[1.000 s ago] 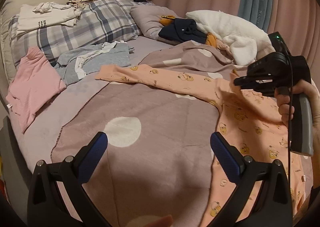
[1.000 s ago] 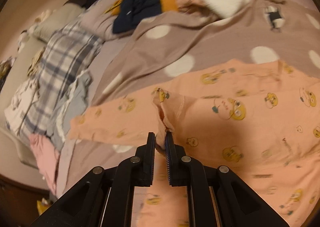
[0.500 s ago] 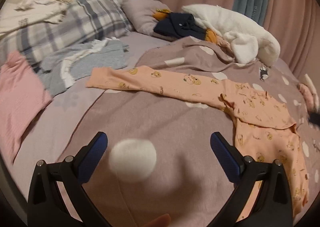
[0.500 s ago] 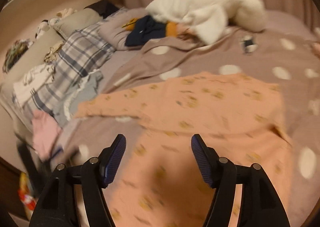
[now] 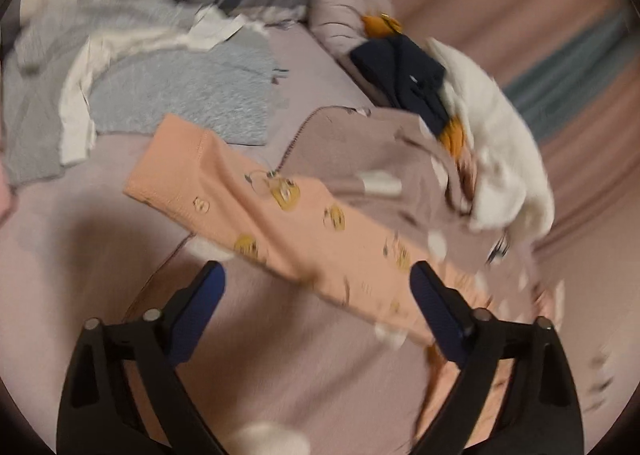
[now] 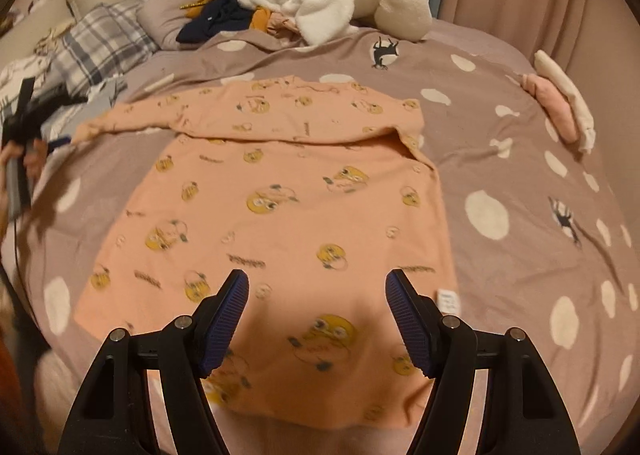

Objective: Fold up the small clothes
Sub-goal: 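Lay the sleeve across the romper body and open the right tool, then grasp the other sleeve cuff with the left tool and lift it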

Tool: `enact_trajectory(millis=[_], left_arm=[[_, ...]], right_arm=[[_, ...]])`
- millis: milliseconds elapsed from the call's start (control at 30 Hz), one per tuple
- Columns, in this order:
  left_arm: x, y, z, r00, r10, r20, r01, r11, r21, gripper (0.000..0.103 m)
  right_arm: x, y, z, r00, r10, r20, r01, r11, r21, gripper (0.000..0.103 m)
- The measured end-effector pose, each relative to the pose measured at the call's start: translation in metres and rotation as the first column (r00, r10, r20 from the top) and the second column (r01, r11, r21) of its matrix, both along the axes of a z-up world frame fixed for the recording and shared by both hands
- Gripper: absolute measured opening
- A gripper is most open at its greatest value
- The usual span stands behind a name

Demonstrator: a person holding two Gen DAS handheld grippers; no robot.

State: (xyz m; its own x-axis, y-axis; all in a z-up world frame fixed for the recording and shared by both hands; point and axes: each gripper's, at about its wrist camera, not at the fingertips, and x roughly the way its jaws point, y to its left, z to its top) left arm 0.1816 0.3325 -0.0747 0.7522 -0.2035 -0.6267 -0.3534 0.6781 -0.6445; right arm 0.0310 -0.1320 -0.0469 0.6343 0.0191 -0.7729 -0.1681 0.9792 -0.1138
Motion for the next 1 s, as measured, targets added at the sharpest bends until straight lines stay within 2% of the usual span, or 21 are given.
enact_trajectory(millis=[67,133,167,200,233,333,433,467,500,567,633,767,900,1000], left_arm=[[0.009,0.012,-0.015,0.999,0.039,-0.031,-0.042,0.995,-0.096,0.078],[0.014,0.020,-0.029,0.993,0.074,-0.088,-0.086,0.987,-0.136,0.068],[0.015,0.023,-0.034,0.990,0.092,-0.105,-0.107,0.984,-0.142,0.057],[0.014,0.026,-0.038,0.987,0.113,-0.111,-0.127,0.983,-0.132,0.045],[0.013,0.028,-0.038,0.986,0.124,-0.110,-0.137,0.983,-0.121,0.042],[0.011,0.033,-0.036,0.989,0.117,-0.096,-0.129,0.983,-0.133,0.043],[0.013,0.038,-0.032,0.984,0.149,-0.101,-0.157,0.984,-0.082,0.036],[0.015,0.042,-0.032,0.981,0.166,-0.102,-0.175,0.981,-0.079,0.030],[0.015,0.046,-0.034,0.974,0.196,-0.117,-0.206,0.975,-0.083,0.018],[0.013,0.054,-0.037,0.956,0.248,-0.154,-0.263,0.961,-0.085,0.005],[0.011,0.055,-0.034,0.951,0.264,-0.158,-0.277,0.959,-0.066,0.006],[0.014,0.046,-0.013,0.953,0.271,-0.137,-0.268,0.963,0.041,0.005],[0.018,0.032,0.010,0.961,0.255,-0.107,-0.237,0.959,0.155,0.004],[0.021,0.019,0.027,0.970,0.228,-0.078,-0.209,0.957,0.199,0.003]], right_arm=[[0.000,-0.005,0.001,1.000,-0.012,0.012,0.013,1.000,-0.018,0.071],[-0.002,-0.013,0.001,0.999,-0.035,0.016,0.036,0.999,-0.035,0.071],[-0.003,-0.017,0.000,0.999,-0.047,0.020,0.048,0.998,-0.043,0.071],[0.000,-0.020,0.001,0.998,-0.059,0.022,0.060,0.997,-0.052,0.071],[-0.002,-0.022,0.000,0.998,-0.067,0.022,0.068,0.996,-0.057,0.071],[-0.002,-0.028,-0.001,0.997,-0.078,0.016,0.079,0.996,-0.050,0.071],[0.000,-0.031,-0.005,0.996,-0.085,0.013,0.086,0.996,-0.033,0.071],[0.000,-0.031,-0.007,0.996,-0.087,0.006,0.087,0.996,-0.033,0.071],[0.001,-0.031,-0.009,0.996,-0.088,-0.006,0.088,0.995,-0.038,0.071],[0.001,-0.030,-0.010,0.996,-0.086,-0.015,0.086,0.995,-0.048,0.071],[0.000,-0.031,-0.009,0.996,-0.087,-0.005,0.086,0.995,-0.044,0.071],[0.002,-0.031,-0.007,0.997,-0.083,-0.001,0.083,0.996,-0.022,0.071],[0.000,-0.031,-0.006,0.998,-0.069,0.001,0.069,0.998,-0.002,0.071],[-0.002,-0.031,-0.003,0.998,-0.064,0.011,0.064,0.998,-0.001,0.071]])
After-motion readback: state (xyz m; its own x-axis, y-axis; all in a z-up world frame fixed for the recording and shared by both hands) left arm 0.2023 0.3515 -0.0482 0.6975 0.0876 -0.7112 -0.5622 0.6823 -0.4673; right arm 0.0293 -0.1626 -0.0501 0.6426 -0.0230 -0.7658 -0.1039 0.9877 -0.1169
